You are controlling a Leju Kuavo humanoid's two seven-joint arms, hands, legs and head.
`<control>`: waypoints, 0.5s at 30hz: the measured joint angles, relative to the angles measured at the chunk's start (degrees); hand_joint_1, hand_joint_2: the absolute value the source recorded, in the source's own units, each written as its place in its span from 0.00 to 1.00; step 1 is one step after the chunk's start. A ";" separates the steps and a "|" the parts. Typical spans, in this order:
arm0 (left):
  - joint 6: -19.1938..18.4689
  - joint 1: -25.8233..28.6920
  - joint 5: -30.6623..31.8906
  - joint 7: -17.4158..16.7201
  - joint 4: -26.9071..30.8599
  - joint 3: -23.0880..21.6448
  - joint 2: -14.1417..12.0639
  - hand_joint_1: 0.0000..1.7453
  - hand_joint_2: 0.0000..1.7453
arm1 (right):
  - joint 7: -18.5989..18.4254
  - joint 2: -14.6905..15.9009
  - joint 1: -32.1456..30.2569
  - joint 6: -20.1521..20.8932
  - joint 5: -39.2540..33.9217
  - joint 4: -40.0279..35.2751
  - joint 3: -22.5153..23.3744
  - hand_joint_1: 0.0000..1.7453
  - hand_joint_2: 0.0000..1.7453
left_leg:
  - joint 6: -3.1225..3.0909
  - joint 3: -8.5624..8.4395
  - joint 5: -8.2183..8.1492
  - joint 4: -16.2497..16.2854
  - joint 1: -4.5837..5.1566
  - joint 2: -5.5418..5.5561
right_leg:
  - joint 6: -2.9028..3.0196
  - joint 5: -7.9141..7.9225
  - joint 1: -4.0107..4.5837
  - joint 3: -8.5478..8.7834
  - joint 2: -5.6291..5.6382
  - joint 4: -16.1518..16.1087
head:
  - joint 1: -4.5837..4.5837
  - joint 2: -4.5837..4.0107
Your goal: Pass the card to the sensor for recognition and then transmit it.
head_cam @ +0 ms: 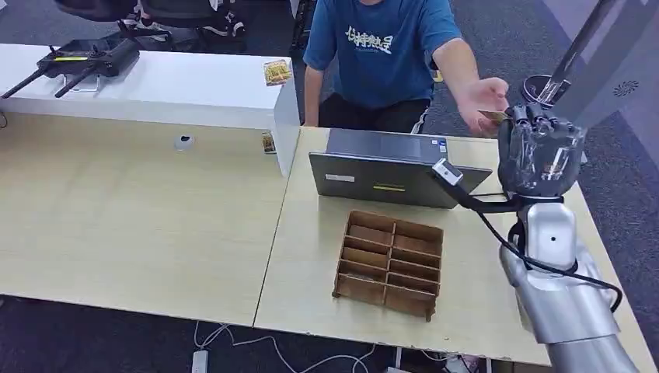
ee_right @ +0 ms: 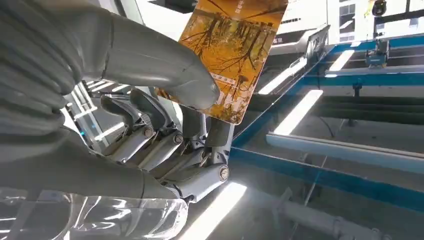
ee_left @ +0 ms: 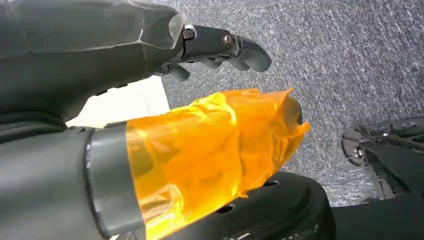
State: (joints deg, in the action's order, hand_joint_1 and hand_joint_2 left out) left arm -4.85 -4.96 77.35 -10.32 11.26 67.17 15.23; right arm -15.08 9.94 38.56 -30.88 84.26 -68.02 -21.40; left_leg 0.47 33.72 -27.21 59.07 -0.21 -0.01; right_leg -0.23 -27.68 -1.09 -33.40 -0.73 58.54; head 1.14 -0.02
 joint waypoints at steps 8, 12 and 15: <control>0.00 0.00 0.02 0.00 0.00 0.00 0.00 0.00 0.00 | -0.37 0.00 0.02 0.00 -0.66 0.72 -0.07 0.00 1.00 | 0.00 0.00 0.00 0.00 0.00 0.00 | 0.00 0.00 0.00 0.00 0.00 0.00 | 0.00 0.00; 0.00 0.00 -0.04 -0.02 0.00 0.00 -0.02 0.00 0.00 | -0.52 -0.02 0.02 0.15 -0.81 1.09 -0.09 0.00 1.00 | 0.00 0.00 0.00 0.00 0.00 0.00 | 0.00 0.00 0.00 0.00 0.00 -0.01 | 0.00 0.00; 0.00 0.00 -0.04 -0.09 0.00 0.00 -0.02 0.00 0.00 | -0.61 0.00 0.01 -0.15 -0.81 1.33 -0.09 0.00 1.00 | 0.00 0.00 0.00 0.00 0.00 -0.01 | 0.00 0.00 0.00 -0.01 0.01 -0.01 | 0.00 0.00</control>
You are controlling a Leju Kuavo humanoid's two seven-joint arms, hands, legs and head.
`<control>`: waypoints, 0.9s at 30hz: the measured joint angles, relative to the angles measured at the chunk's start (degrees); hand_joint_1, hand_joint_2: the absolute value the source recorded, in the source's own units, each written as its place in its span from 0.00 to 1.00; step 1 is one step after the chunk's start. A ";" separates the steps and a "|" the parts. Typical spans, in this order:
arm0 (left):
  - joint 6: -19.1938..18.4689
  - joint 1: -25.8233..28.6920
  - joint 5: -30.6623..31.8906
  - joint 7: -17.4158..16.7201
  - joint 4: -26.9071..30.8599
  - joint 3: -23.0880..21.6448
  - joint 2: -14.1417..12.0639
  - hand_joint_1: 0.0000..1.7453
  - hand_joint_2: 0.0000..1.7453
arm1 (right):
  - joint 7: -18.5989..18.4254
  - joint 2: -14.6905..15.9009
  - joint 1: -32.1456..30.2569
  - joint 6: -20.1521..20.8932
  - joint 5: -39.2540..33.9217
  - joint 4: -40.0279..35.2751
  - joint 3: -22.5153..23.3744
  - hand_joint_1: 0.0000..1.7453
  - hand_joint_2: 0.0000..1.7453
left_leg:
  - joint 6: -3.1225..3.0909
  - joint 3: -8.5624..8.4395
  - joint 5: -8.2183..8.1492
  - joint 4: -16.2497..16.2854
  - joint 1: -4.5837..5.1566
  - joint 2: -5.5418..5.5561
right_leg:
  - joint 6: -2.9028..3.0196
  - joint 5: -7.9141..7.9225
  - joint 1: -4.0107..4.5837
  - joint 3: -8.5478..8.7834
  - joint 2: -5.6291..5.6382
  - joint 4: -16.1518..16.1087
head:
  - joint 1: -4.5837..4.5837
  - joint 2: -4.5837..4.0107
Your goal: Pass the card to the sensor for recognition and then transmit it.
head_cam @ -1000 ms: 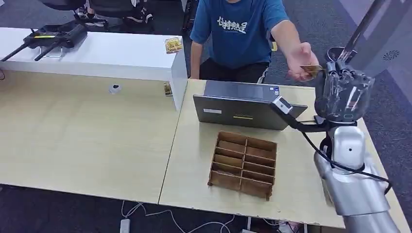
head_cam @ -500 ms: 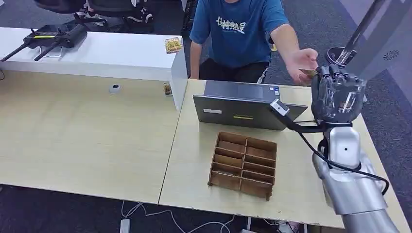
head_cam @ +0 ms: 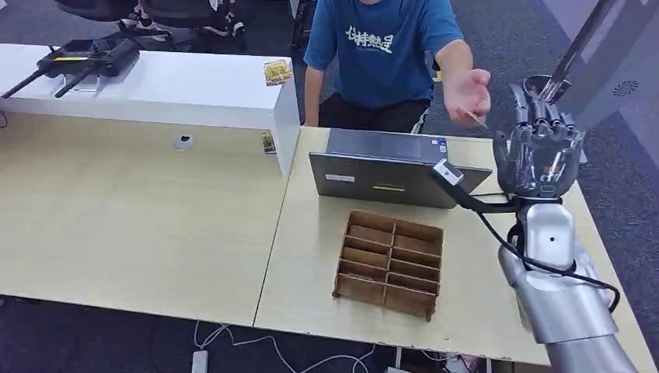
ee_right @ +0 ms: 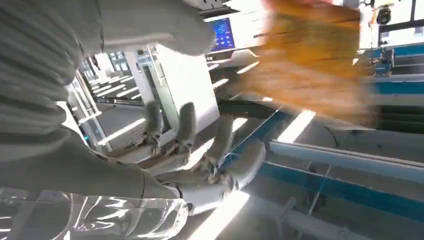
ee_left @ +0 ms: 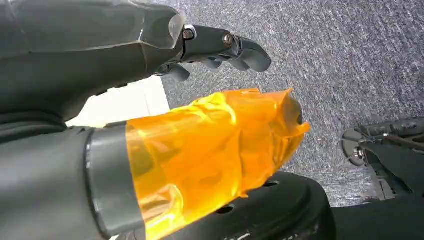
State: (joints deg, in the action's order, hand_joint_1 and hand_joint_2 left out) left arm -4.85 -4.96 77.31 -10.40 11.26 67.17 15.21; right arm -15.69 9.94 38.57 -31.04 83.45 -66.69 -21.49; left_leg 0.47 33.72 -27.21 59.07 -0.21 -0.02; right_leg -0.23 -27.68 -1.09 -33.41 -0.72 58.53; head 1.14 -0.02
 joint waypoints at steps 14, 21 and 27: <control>0.00 0.01 -0.31 -0.26 0.00 0.00 0.00 0.00 0.00 | -0.07 0.02 -0.77 -1.22 -1.01 0.11 0.39 0.00 1.00 | 0.00 -0.01 0.00 0.01 0.00 -0.01 | 0.00 0.00 0.00 -0.02 0.02 -0.01 | 0.00 0.00; 0.00 0.01 -0.31 -0.26 0.00 0.00 -0.02 0.00 0.00 | -0.07 0.07 -1.00 -1.22 -1.03 0.09 0.59 0.00 1.00 | 0.00 -0.01 0.00 0.01 0.00 -0.01 | 0.00 0.00 0.00 -0.02 0.02 -0.01 | 0.00 0.00; 0.00 0.01 -0.31 -0.26 0.00 0.00 -0.02 0.00 0.00 | -0.07 0.09 -1.01 -1.22 -1.03 0.09 0.61 0.00 1.00 | 0.00 -0.01 0.00 0.01 0.00 -0.01 | 0.00 0.00 0.00 -0.02 0.03 -0.01 | 0.00 0.00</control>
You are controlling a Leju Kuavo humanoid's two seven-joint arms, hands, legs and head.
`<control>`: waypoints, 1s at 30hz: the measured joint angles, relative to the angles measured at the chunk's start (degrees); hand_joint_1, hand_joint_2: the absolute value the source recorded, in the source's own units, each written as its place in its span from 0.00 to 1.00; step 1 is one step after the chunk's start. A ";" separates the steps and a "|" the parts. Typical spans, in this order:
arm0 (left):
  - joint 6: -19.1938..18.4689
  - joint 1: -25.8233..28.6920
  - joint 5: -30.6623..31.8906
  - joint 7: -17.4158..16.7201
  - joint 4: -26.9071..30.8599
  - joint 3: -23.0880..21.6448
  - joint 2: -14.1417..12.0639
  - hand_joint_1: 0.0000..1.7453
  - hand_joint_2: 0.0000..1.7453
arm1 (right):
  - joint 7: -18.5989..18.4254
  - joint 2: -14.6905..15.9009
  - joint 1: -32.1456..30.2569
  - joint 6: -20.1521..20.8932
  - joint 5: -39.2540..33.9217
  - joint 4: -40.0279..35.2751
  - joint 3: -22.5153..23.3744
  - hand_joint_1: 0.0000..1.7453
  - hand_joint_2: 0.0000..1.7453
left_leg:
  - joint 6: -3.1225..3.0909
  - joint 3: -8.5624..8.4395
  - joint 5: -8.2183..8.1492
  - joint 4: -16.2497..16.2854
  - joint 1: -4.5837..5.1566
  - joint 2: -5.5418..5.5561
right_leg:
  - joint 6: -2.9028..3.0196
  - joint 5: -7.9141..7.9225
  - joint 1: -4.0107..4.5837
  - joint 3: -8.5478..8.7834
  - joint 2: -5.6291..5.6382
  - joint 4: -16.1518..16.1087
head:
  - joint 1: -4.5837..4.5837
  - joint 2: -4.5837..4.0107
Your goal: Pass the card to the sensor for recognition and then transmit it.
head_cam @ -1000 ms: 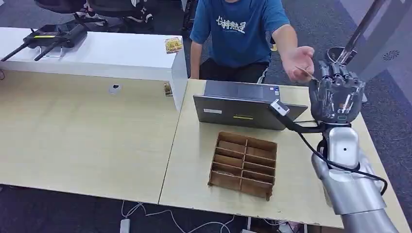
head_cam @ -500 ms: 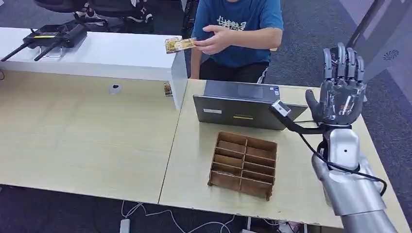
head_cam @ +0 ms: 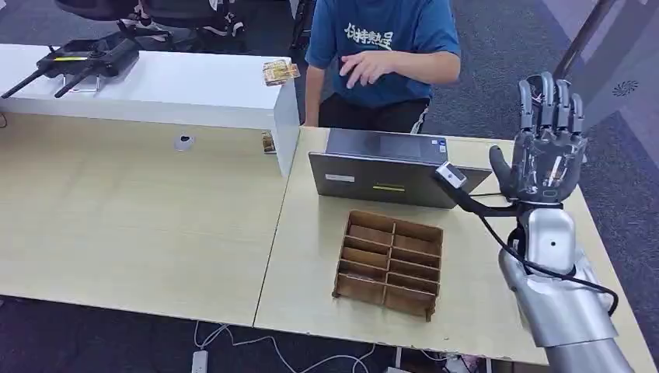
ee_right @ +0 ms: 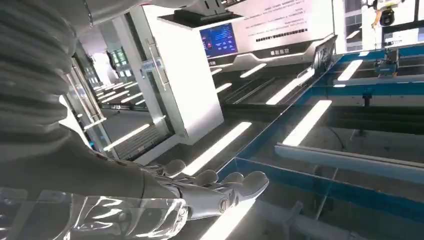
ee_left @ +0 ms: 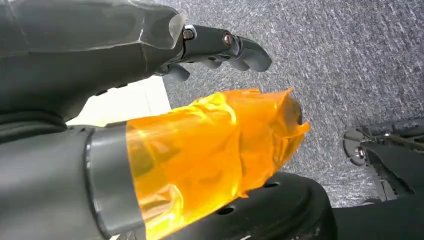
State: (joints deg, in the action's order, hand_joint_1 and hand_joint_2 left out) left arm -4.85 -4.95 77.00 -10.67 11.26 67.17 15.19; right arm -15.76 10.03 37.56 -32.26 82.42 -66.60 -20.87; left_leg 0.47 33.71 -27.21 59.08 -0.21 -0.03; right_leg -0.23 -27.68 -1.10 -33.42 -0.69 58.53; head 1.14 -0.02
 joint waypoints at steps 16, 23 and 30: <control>1.00 0.15 -2.97 0.57 0.00 0.02 0.07 0.00 0.00 | 5.63 1.66 -12.76 -6.91 -9.43 -12.23 4.98 0.00 1.00 | -0.06 0.01 -0.06 0.00 -0.01 0.07 | -0.02 -0.04 0.01 -0.02 -0.05 -0.12 | -0.02 0.00; 2.64 0.85 -6.25 1.40 0.00 1.71 0.26 0.00 0.00 | 20.75 2.14 -38.07 -7.63 -16.20 -34.11 14.04 0.00 1.00 | -0.09 0.07 -0.34 -0.01 -0.03 0.33 | -0.13 -0.32 0.02 0.12 -0.29 -0.18 | 0.00 0.00; 2.99 0.77 -7.61 1.73 0.00 3.06 0.48 0.00 0.00 | 27.48 -1.09 -48.13 -7.61 -16.48 -43.37 20.48 0.00 1.00 | -0.13 -0.03 -0.39 -0.01 -0.03 0.22 | -0.18 -0.37 0.01 0.15 -0.15 -0.18 | 0.00 0.00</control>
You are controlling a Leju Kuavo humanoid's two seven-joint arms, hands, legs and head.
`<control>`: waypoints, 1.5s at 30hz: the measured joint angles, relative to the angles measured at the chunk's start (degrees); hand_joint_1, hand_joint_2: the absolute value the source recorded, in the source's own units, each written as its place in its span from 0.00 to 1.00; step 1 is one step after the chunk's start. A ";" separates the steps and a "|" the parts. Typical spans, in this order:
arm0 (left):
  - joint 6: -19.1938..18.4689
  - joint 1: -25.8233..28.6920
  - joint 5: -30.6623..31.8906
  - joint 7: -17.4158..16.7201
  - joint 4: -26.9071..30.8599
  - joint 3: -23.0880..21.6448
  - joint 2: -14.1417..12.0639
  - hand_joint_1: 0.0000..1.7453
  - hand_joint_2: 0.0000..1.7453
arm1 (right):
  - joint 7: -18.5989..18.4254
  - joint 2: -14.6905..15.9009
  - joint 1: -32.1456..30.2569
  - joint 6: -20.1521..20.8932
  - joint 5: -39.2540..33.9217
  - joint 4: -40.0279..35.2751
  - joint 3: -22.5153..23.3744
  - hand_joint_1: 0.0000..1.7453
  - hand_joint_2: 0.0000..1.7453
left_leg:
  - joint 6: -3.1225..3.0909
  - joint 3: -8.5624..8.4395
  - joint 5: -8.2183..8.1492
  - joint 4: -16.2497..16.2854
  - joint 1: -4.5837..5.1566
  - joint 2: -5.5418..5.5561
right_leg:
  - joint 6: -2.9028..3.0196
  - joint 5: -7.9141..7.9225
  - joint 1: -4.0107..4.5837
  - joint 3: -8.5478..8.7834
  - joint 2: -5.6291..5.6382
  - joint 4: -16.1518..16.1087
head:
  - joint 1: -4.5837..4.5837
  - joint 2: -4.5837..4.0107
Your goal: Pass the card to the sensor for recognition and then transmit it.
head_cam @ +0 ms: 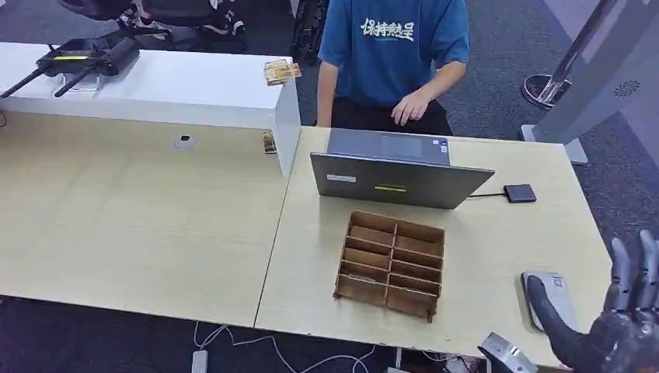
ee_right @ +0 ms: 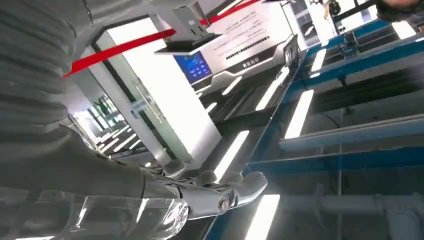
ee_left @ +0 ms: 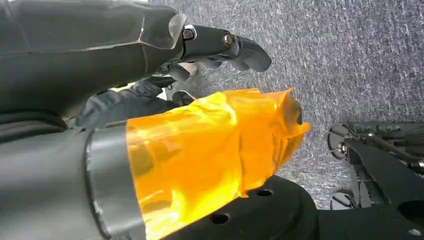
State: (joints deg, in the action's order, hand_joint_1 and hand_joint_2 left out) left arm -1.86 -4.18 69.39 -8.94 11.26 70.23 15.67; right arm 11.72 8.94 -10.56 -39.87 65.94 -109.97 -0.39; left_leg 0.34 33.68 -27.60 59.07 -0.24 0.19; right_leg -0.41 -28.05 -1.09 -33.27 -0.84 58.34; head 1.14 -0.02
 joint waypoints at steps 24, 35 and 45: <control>0.07 -0.07 -1.18 0.20 0.00 1.51 0.17 0.00 0.00 | 4.83 -5.46 -10.21 0.00 1.40 -6.68 1.99 0.00 1.00 | 0.00 -0.05 -0.01 0.00 0.00 -0.17 | 0.01 -0.01 0.00 0.02 0.12 0.01 | 0.00 0.00; 0.28 -0.27 -2.12 -0.31 0.00 2.51 0.28 0.00 0.00 | 2.79 -6.69 -11.68 0.02 -7.26 -1.16 -8.84 0.00 1.00 | 0.00 -0.06 0.00 0.00 -0.01 -0.20 | 0.00 0.00 0.00 0.03 0.11 0.01 | -0.02 0.00; 1.09 -0.25 -2.62 -0.11 0.00 3.41 0.48 0.00 0.00 | 5.42 -13.26 -12.96 0.02 -12.42 5.29 -12.26 0.00 1.00 | 0.01 -0.06 -0.01 -0.02 -0.01 -0.22 | 0.04 -0.04 0.01 0.02 0.14 0.03 | 0.00 0.00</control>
State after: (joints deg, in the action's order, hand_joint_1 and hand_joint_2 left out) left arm -0.76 -4.43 66.77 -9.05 11.26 73.64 16.15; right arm 17.14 -4.33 -23.53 -39.85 53.53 -104.68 -12.65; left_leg 0.35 33.62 -27.61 59.05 -0.25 -0.03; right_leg -0.37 -28.08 -1.07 -33.26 -0.70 58.37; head 1.14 -0.02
